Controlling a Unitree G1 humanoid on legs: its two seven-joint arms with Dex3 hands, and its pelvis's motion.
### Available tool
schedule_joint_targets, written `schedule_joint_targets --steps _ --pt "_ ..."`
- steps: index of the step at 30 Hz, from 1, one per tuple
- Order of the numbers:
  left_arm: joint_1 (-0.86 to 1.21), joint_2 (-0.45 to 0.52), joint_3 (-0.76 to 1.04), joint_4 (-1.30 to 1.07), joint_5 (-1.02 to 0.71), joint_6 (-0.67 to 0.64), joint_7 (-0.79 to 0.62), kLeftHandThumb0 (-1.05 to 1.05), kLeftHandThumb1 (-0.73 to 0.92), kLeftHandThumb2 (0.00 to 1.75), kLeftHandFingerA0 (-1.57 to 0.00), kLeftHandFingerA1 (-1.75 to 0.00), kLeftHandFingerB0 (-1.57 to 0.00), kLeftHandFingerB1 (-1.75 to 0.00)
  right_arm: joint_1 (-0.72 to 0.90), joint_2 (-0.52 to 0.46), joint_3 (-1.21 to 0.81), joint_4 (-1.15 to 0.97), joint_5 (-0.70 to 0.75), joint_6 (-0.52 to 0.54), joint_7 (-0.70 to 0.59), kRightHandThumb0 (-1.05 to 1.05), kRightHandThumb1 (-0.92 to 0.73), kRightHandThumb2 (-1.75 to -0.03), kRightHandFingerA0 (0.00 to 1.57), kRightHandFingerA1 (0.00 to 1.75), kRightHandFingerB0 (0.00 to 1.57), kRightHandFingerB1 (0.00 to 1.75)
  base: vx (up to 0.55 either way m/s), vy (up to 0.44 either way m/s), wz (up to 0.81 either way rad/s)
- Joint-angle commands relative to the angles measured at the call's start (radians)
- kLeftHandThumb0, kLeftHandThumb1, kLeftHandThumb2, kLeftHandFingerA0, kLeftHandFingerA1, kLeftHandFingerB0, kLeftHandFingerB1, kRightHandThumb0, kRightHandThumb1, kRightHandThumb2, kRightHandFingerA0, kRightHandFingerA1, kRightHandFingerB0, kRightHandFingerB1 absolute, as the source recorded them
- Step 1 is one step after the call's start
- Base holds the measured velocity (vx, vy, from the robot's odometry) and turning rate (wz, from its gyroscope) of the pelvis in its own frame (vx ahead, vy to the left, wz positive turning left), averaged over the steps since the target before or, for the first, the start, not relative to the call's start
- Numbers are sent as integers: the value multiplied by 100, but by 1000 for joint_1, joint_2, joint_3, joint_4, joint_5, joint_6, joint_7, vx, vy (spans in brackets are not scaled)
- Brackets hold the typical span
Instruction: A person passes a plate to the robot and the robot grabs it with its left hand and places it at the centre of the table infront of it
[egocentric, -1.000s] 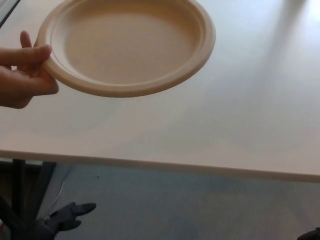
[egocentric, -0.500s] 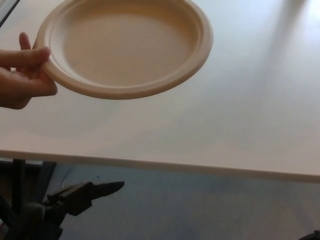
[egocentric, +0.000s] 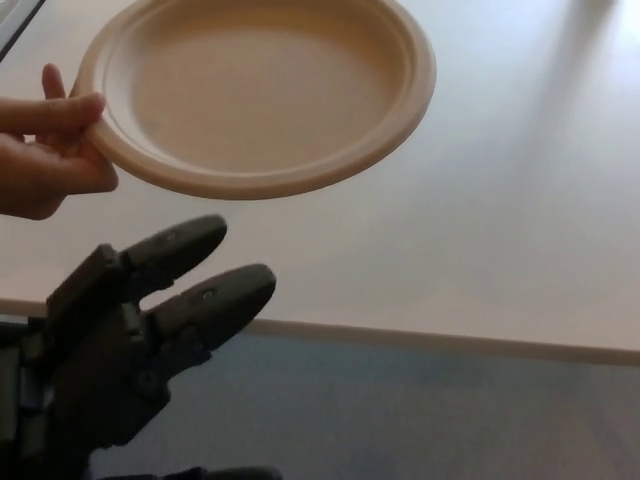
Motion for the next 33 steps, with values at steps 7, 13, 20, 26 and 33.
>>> schedule_joint_targets --steps 7,13,20,26,33 --pt "-88 -106 18 -51 43 29 44 -59 66 60 -32 -46 -33 -32 25 -24 12 5 -13 -22 13 -63 -65 -61 53 63 44 50 0 0 0" --pt "-224 15 160 43 157 11 -2 -37 25 87 0 -51 -1 -47 -7 -27 24 0 -24 -12 13 -63 -65 -61 54 62 44 49 0 0 0" --pt "-270 60 207 92 308 81 -10 -70 55 58 -4 -21 -17 -36 -5 -31 24 4 -27 -6 15 -62 -64 -61 55 63 44 48 0 0 0" --pt "-357 87 227 142 414 166 -10 -72 46 82 -8 -22 0 -31 -30 -33 21 1 -27 -2 24 -61 -67 -60 56 62 45 48 0 0 0" --pt "-435 166 205 213 502 254 -56 -68 42 82 -9 -32 0 -40 -35 -31 18 -1 -26 -10 41 -60 -66 -60 56 63 47 51 0 0 0"
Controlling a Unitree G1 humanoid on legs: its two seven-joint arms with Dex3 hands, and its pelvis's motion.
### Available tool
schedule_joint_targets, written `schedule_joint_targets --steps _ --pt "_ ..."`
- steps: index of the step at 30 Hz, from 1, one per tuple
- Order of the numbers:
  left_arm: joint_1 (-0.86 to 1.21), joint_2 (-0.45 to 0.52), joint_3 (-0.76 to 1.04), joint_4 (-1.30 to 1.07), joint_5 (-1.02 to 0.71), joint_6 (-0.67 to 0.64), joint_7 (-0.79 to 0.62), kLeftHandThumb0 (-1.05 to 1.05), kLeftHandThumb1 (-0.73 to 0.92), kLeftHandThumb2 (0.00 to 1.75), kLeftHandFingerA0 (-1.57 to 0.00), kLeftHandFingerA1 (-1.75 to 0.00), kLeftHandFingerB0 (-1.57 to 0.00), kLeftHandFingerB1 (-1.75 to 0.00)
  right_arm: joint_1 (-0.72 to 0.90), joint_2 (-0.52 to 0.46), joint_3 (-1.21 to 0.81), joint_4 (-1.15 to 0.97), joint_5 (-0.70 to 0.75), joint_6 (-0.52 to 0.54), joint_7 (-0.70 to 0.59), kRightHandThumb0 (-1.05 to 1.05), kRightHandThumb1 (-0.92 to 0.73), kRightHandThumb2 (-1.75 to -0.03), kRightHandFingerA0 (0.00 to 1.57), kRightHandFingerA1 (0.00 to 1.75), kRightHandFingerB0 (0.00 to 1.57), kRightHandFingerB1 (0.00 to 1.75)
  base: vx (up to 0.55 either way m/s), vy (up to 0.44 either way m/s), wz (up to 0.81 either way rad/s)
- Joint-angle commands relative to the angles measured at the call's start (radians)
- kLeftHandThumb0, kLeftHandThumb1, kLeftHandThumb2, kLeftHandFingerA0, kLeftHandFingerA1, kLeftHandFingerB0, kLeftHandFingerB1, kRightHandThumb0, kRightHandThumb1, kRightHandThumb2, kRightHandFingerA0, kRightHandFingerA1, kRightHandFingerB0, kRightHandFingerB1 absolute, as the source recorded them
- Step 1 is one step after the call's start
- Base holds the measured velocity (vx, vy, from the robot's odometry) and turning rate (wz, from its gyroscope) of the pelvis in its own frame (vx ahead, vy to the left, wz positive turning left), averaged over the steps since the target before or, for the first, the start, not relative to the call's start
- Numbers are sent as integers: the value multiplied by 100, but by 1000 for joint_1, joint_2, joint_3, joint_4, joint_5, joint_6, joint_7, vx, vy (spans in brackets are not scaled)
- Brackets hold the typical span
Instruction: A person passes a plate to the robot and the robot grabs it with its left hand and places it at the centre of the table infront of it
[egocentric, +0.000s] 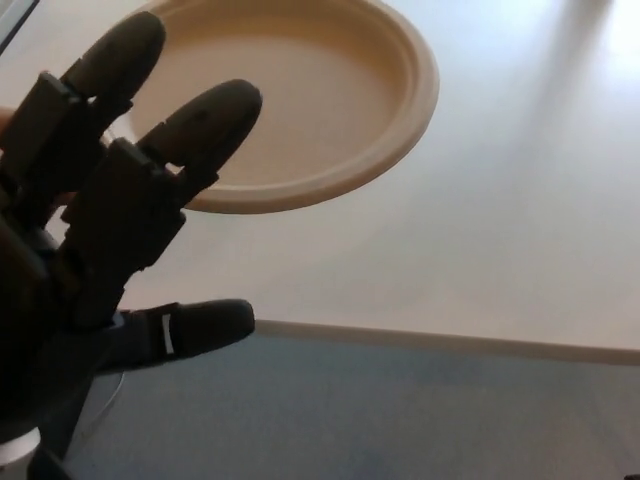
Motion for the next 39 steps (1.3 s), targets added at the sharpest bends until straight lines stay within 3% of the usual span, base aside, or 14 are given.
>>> schedule_joint_targets --steps 1,3,4,5,18,19,22,23,24,25,26,31,32,39 --pt "-73 72 -8 74 159 131 -42 -77 43 71 -9 -28 -11 -39 -14 -20 -3 0 0 4 22 -59 -65 -59 57 63 48 51 0 0 0" --pt "-103 94 -17 104 208 157 -35 -76 51 58 -10 -26 -10 -31 -20 -19 2 -3 -8 12 19 -59 -64 -60 56 62 47 49 0 0 0" --pt "-119 105 -27 120 241 174 -29 -77 46 78 -10 -31 -9 -37 -20 -19 6 -3 -12 9 22 -60 -65 -59 55 61 46 49 0 0 0" --pt "-134 110 -36 131 252 185 -28 -36 19 84 0 -48 -2 -49 -20 -20 6 -1 -13 5 24 -60 -65 -59 57 63 47 50 0 0 0" --pt "-353 158 -203 292 403 385 -100 -32 21 82 0 -46 -3 -48 -33 -20 7 1 -19 7 26 -57 -65 -59 57 60 47 49 0 0 0" --pt "-365 161 -214 305 423 394 -91 -59 46 54 -21 -31 -15 -33 -34 -21 7 1 -19 5 28 -57 -65 -59 59 61 47 49 0 0 0" --pt "-388 168 -244 330 440 422 -79 -60 42 65 -19 -37 -15 -39 -33 -21 8 0 -19 3 28 -58 -65 -58 58 62 47 49 0 0 0" --pt "-418 172 -264 356 456 434 -78 -46 56 57 -43 -40 -19 -33 -32 -21 8 -2 -18 1 27 -58 -65 -59 58 62 48 50 0 0 0" --pt "-445 179 -280 382 468 443 -77 -37 62 58 -86 -74 -20 -32 -36 -21 7 -2 -18 4 26 -58 -64 -59 59 61 48 49 0 0 0" --pt "-465 187 -290 399 473 450 -75 -37 62 58 -86 -74 -20 -32 -42 -20 7 -1 -17 9 25 -58 -64 -59 59 61 48 49 0 0 0" --pt "-491 192 -306 422 474 461 -94 -25 63 59 -108 -114 -29 -33 -45 -19 7 0 -18 13 22 -57 -65 -59 61 60 50 48 0 0 0" --pt "-573 226 -373 482 495 507 -167 -22 62 59 -97 -144 -59 -39 -53 -15 14 3 -24 19 15 -61 -65 -60 58 61 50 49 0 0 0" --pt "-578 222 -384 497 488 499 -129 -29 62 61 -98 -150 -83 -50 -51 -20 16 -3 -25 13 19 -61 -66 -60 58 61 49 51 0 0 0" --pt "-549 245 -412 516 479 488 -35 -28 67 62 -95 -139 -78 -50 -78 -20 30 -3 -34 9 25 -59 -66 -60 59 61 49 49 0 0 0"
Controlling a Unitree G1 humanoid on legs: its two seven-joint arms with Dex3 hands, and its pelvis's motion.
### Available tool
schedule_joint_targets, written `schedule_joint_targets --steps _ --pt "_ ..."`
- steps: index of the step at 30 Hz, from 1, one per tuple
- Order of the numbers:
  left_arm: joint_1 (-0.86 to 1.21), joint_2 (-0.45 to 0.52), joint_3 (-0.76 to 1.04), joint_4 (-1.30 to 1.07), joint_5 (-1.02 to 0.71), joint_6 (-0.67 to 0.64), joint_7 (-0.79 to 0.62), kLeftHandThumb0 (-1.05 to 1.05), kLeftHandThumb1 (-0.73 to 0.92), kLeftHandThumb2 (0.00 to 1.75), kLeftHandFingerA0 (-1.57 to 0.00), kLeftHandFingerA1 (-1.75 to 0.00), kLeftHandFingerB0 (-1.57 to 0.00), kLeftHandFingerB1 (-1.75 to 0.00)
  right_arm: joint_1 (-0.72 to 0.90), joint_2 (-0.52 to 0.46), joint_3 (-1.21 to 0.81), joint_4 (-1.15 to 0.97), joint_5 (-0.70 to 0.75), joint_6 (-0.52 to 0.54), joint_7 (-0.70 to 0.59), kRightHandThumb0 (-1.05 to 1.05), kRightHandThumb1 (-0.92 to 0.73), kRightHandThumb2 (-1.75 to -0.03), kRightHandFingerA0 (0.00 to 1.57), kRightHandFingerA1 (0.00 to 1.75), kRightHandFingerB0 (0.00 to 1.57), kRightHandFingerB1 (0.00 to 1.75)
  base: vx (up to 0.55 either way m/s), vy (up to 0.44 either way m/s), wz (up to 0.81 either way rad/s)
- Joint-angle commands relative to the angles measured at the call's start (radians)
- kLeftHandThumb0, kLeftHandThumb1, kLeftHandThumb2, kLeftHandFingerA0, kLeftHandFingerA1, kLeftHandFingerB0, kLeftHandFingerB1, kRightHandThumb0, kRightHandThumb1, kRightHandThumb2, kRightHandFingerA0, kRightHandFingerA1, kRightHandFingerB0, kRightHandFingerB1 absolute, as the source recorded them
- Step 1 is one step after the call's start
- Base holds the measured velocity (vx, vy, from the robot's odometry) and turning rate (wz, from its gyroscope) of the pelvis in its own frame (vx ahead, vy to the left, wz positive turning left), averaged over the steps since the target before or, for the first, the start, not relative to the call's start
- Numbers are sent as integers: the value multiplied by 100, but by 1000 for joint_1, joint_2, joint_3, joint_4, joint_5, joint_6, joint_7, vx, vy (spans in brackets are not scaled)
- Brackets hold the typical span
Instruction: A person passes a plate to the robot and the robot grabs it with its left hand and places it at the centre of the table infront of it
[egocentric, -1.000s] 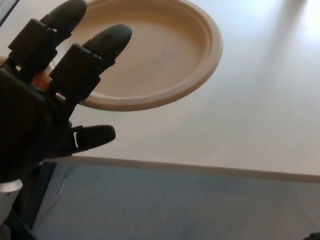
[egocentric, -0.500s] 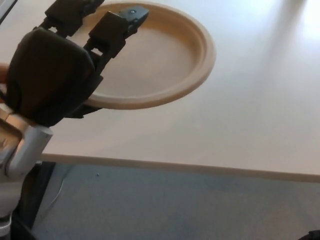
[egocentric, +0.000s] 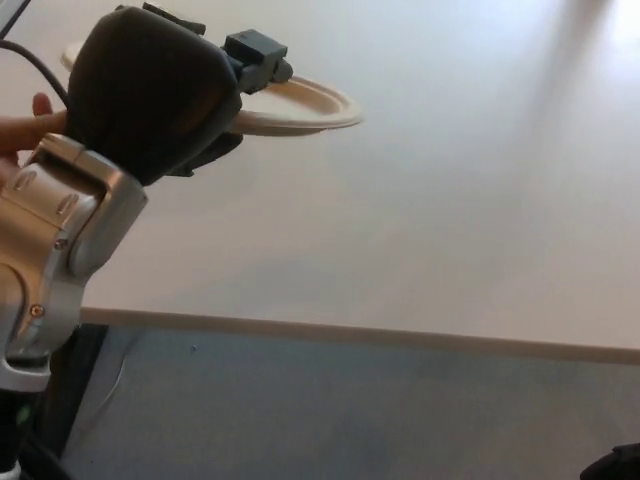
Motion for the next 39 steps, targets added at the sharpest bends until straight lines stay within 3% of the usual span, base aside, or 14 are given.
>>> schedule_joint_targets --steps 1,7,8,9,11,27,31,34,35,39 --pt "38 39 -17 -19 22 33 50 -25 65 61 -94 -143 -81 -53 2 -16 10 4 -13 -2 13 -59 -66 -60 58 62 48 50 0 0 0" --pt "57 49 -25 -28 10 48 44 -29 72 63 -90 -145 -80 -52 -4 -12 12 8 -9 -4 14 -58 -65 -59 61 63 50 51 0 0 0" --pt "60 49 -25 -32 6 53 36 -38 63 79 -96 -134 -75 -60 -5 -12 15 8 -11 -5 16 -60 -65 -59 60 63 50 50 0 0 0" --pt "54 47 -27 -30 1 55 35 -28 72 64 -91 -149 -80 -52 -8 -14 17 8 -13 -5 16 -60 -65 -59 60 62 49 50 0 0 0" --pt "36 45 -27 -18 -9 53 36 -27 72 64 -90 -150 -80 -53 -21 -15 16 10 -13 -3 17 -60 -65 -59 60 63 49 50 0 0 0" --pt "-105 1 -148 175 21 48 137 -29 65 59 -98 -147 -81 -48 -29 -10 4 9 0 5 23 -60 -64 -59 61 62 50 50 0 0 0" --pt "-156 -40 -226 304 28 32 191 -31 65 61 -102 -139 -67 -42 -24 -9 -1 7 5 -3 28 -59 -64 -59 60 63 49 51 0 0 0" --pt "-177 -52 -263 353 38 37 219 -31 63 60 -102 -139 -71 -43 -25 -8 -4 6 8 1 30 -59 -63 -59 61 64 49 52 0 0 0" --pt "-198 -69 -292 397 50 35 221 -32 56 59 -101 -141 -80 -47 -26 -7 -3 2 6 5 26 -60 -64 -60 63 64 51 51 0 0 0" --pt "-252 -94 -377 497 91 43 239 -32 56 59 -101 -140 -73 -43 -28 -8 3 3 -2 1 26 -62 -64 -60 63 63 51 51 0 0 0"
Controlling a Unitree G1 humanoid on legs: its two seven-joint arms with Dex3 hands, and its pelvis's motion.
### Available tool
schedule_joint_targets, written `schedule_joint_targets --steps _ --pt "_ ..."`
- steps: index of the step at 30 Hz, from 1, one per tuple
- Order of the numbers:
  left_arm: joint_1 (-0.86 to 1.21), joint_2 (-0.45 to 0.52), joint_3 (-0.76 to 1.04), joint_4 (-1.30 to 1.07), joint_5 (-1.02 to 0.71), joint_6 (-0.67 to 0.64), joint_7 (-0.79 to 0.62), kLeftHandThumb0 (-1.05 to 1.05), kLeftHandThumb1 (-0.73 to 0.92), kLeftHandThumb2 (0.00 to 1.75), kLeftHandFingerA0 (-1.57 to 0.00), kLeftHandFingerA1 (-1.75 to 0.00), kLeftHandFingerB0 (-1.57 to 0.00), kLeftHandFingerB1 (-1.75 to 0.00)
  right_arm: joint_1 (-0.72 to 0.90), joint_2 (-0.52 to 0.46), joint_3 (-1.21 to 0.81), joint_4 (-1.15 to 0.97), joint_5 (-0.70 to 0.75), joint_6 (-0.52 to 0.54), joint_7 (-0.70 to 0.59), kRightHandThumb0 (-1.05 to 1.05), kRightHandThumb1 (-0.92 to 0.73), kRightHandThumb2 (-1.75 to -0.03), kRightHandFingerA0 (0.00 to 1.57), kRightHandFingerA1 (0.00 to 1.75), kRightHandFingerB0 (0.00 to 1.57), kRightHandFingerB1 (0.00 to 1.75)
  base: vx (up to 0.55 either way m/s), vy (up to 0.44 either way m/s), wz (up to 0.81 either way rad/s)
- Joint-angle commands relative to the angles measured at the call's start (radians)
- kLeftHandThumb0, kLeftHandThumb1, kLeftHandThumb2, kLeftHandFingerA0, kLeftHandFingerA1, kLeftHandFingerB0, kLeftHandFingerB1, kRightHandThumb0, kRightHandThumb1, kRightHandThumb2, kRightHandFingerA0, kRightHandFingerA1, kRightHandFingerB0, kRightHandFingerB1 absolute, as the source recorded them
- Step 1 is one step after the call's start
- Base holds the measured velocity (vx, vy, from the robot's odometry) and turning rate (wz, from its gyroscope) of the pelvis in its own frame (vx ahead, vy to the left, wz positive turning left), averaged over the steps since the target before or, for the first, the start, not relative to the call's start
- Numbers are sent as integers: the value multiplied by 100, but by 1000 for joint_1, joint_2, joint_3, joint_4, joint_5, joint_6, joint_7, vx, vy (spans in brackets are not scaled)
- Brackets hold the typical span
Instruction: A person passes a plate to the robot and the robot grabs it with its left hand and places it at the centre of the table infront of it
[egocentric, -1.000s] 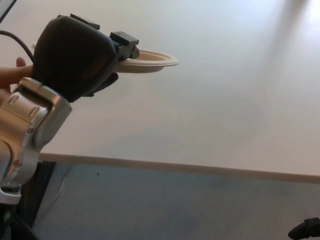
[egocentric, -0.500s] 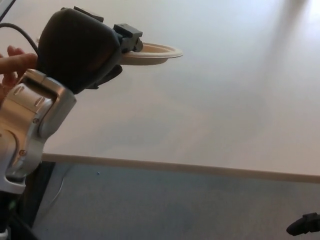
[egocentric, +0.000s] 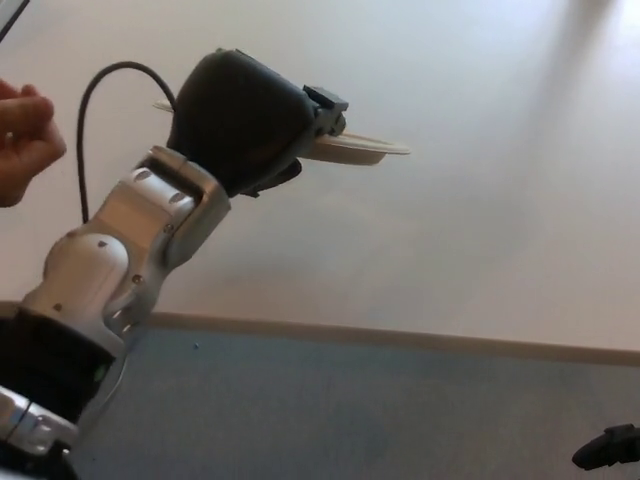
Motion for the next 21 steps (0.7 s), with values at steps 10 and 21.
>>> schedule_joint_targets --steps 10,21 --pt "-192 -196 -273 393 83 48 138 -43 42 68 -94 -135 -67 -51 31 -3 3 -6 -7 0 -9 -59 -64 -59 67 64 54 52 0 0 0" --pt "-236 -341 -187 576 -96 227 -63 -31 45 93 -52 -72 -8 -46 21 -2 7 -23 -5 -6 10 -64 -63 -60 64 63 52 52 0 0 0"
